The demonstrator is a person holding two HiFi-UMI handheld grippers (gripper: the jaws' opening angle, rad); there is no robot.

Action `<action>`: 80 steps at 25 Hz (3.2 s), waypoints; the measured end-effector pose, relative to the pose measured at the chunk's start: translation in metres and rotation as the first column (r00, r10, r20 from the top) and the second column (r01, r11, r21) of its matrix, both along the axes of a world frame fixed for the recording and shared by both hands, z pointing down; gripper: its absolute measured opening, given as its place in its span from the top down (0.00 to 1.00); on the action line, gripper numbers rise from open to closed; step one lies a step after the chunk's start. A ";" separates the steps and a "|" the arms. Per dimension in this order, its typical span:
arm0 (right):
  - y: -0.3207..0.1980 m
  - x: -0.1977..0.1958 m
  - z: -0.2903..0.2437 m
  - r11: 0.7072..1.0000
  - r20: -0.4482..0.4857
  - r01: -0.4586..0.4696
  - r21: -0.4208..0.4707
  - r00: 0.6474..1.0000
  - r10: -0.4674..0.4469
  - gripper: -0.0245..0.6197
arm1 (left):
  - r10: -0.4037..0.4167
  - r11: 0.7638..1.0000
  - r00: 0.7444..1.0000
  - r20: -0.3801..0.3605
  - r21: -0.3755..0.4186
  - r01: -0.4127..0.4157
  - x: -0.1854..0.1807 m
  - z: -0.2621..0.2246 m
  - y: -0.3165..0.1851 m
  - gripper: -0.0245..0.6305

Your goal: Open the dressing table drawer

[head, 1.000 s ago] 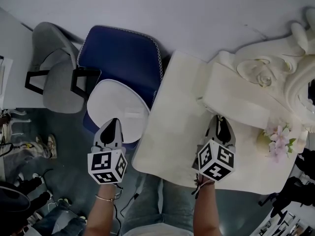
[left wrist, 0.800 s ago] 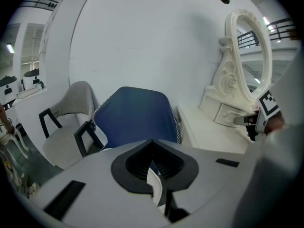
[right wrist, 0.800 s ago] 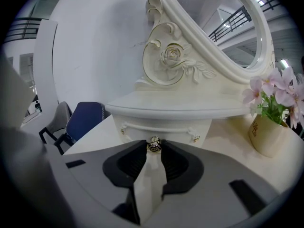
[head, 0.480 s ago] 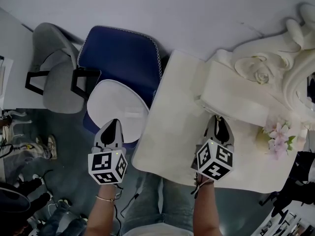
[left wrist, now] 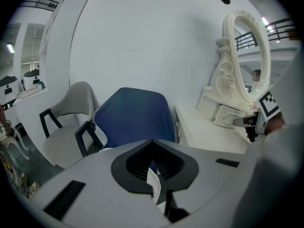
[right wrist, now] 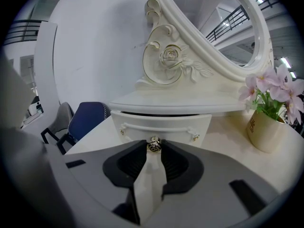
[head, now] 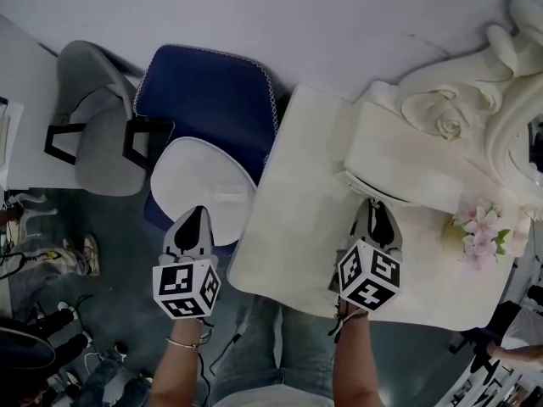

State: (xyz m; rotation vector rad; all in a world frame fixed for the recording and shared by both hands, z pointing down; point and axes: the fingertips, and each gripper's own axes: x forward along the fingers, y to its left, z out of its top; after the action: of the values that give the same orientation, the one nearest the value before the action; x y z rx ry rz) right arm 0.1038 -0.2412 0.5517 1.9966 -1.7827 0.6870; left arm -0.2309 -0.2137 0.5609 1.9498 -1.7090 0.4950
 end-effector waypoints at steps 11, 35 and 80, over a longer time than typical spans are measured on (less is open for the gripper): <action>0.009 -0.002 0.001 1.000 0.004 0.003 -0.005 1.000 -0.003 0.80 | -0.002 1.000 1.000 0.003 0.006 0.001 -0.002 -0.002 0.006 0.93; 0.022 -0.004 0.003 1.000 0.017 0.015 0.000 1.000 -0.015 0.80 | 0.003 1.000 1.000 0.010 0.008 -0.003 0.004 -0.002 0.020 0.93; 0.049 -0.014 0.003 1.000 0.029 0.021 0.005 0.999 -0.022 0.80 | 0.009 1.000 1.000 0.001 0.007 -0.009 0.009 0.000 0.040 0.93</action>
State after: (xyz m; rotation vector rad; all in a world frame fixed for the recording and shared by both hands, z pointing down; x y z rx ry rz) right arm 0.0901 -0.1923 0.5545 1.9773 -1.8217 0.7096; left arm -0.2218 -0.1739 0.5607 1.9635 -1.7054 0.4946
